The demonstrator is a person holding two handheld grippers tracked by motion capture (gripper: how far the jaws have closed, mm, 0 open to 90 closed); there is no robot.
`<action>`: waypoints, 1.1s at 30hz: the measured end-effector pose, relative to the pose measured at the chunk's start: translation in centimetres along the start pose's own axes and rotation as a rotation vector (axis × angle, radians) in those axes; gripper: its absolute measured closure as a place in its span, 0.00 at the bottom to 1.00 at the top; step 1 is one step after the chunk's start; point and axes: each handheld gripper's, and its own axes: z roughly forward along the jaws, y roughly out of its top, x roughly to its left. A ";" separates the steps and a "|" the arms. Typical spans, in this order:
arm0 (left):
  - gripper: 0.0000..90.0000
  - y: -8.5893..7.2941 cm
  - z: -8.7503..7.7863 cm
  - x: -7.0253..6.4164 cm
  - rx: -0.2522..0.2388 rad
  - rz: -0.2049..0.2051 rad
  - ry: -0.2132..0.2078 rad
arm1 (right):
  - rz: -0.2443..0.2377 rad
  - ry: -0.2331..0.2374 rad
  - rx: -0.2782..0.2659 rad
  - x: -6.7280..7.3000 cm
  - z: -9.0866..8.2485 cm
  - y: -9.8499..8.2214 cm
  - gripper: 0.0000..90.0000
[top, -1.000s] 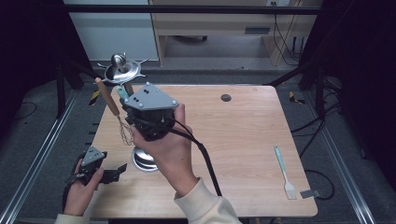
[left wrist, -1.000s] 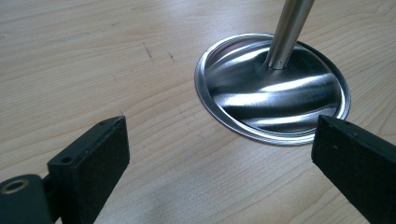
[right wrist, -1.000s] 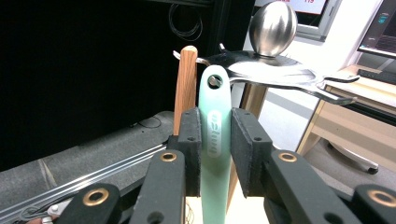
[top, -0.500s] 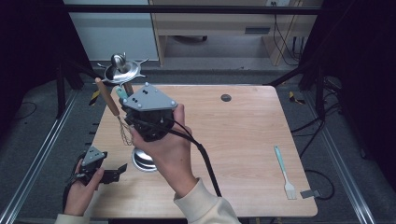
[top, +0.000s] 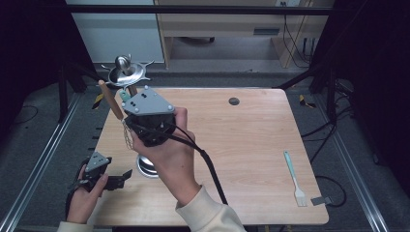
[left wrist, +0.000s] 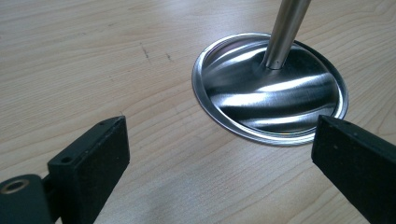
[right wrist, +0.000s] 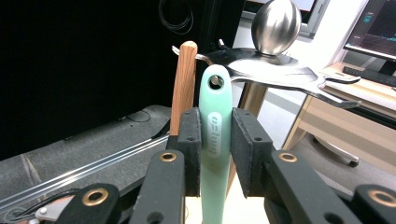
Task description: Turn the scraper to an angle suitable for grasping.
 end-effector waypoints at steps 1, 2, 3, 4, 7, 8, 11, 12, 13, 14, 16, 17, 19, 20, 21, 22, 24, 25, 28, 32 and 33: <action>0.04 0.0 0.0 0.0 0.000 0.000 0.000 | 0.001 0.000 0.000 0.0 0.0 0.0 0.83; 0.04 0.0 0.0 0.0 0.001 -0.002 -0.002 | 0.002 0.000 0.000 0.0 0.1 0.0 0.83; 0.04 0.0 0.0 0.0 0.001 -0.002 -0.003 | 0.002 -0.003 0.001 0.1 0.1 0.0 0.83; 0.04 0.0 0.0 0.0 0.000 -0.003 -0.003 | 0.001 -0.005 0.000 0.1 0.1 0.0 0.83; 0.04 0.0 0.0 -0.1 0.001 -0.003 -0.003 | 0.000 -0.007 0.000 0.1 0.1 0.0 0.83; 0.04 0.0 0.1 -0.1 0.002 0.000 -0.002 | 0.000 -0.009 -0.001 0.2 0.1 0.0 0.83; 0.04 0.0 0.1 -0.1 0.001 -0.001 -0.003 | 0.003 -0.008 -0.002 0.1 0.2 0.0 0.83; 0.04 0.0 0.1 -0.1 0.001 -0.001 -0.002 | 0.004 -0.007 -0.003 0.1 0.2 0.0 0.83; 0.04 0.0 0.1 -0.1 0.001 -0.001 -0.002 | 0.004 -0.006 -0.003 0.1 0.2 -0.1 0.83; 0.04 0.0 0.1 -0.1 0.002 0.000 -0.001 | 0.005 -0.007 -0.004 0.1 0.2 -0.1 0.82; 0.04 0.0 0.1 -0.1 0.002 -0.001 -0.001 | 0.007 -0.006 -0.007 0.1 0.3 -0.1 0.82; 0.04 0.0 0.1 -0.1 0.001 -0.001 -0.001 | 0.008 -0.006 -0.008 0.1 0.3 -0.1 0.82; 0.04 0.0 0.1 -0.1 0.002 0.000 -0.001 | 0.007 -0.003 -0.009 0.1 0.3 -0.1 0.82; 0.04 0.0 0.1 -0.1 0.003 0.000 -0.001 | 0.007 -0.002 -0.008 0.2 0.3 -0.1 0.82; 0.04 0.0 0.1 -0.1 0.003 0.001 -0.001 | 0.009 -0.002 -0.008 0.2 0.3 -0.1 0.82; 0.04 0.0 0.1 -0.1 0.003 0.001 -0.001 | 0.010 0.001 -0.008 0.2 0.3 -0.1 0.81; 0.04 0.0 0.1 -0.1 0.002 0.000 -0.001 | 0.012 0.006 -0.008 0.2 0.4 -0.2 0.81; 0.04 0.0 0.1 0.0 0.002 0.000 -0.001 | 0.011 0.008 -0.006 0.2 0.4 -0.2 0.81; 0.04 0.0 0.1 0.0 0.002 -0.001 0.000 | 0.008 0.008 -0.006 0.2 0.4 -0.2 0.79; 0.04 0.0 0.1 -0.1 0.003 -0.001 -0.002 | 0.016 0.006 -0.009 0.1 0.4 -0.4 0.76; 0.04 0.0 0.1 -0.1 0.003 -0.002 -0.001 | 0.017 0.005 -0.009 0.1 0.3 -0.4 0.76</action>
